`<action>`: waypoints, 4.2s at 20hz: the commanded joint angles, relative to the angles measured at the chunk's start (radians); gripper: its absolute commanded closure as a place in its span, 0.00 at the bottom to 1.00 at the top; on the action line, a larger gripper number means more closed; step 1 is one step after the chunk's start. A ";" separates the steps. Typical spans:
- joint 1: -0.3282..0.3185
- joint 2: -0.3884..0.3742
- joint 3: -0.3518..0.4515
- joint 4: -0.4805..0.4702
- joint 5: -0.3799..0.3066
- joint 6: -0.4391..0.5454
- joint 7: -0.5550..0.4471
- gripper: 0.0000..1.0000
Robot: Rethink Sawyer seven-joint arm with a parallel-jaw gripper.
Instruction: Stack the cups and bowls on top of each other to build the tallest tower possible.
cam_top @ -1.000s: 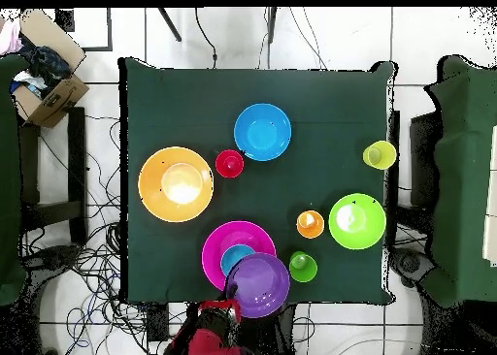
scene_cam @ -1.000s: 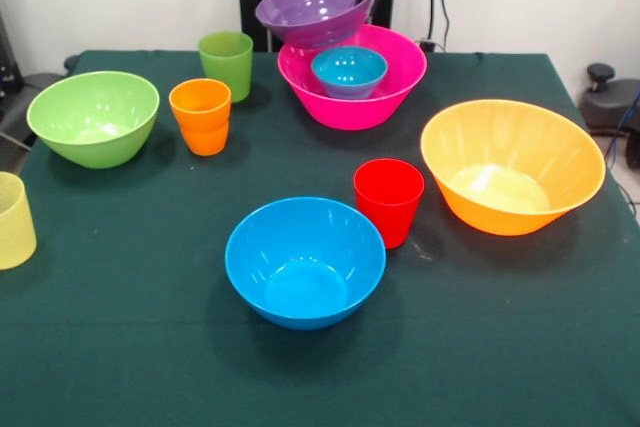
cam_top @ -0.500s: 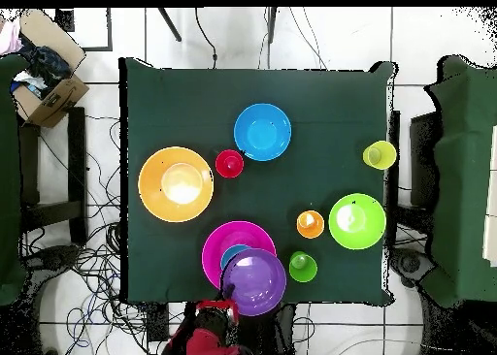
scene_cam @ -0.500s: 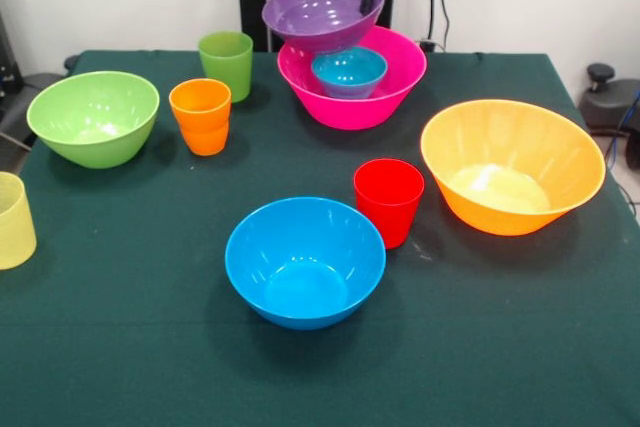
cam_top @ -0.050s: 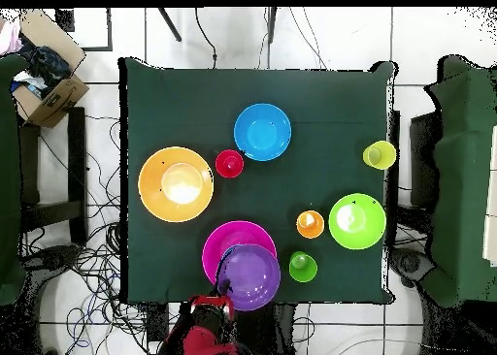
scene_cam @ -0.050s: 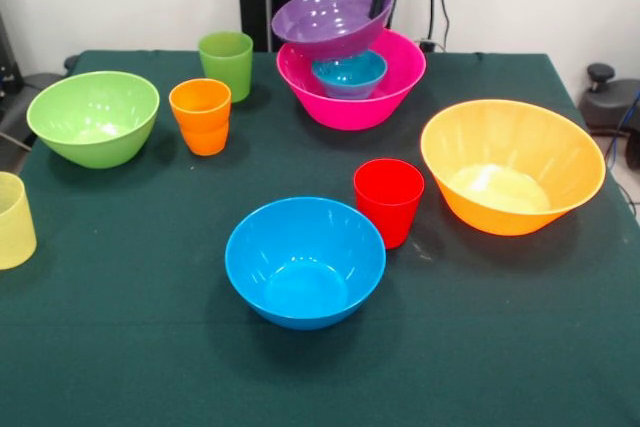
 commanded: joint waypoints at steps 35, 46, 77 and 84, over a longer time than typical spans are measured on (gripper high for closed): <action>-0.279 -0.473 0.323 0.046 -0.238 0.515 0.068 0.00; -0.393 -0.728 0.603 0.224 -0.329 0.670 0.001 0.00; -0.073 0.069 0.175 -0.295 -0.433 0.412 0.062 0.00; -0.054 0.043 0.173 -0.282 -0.431 0.428 0.070 0.00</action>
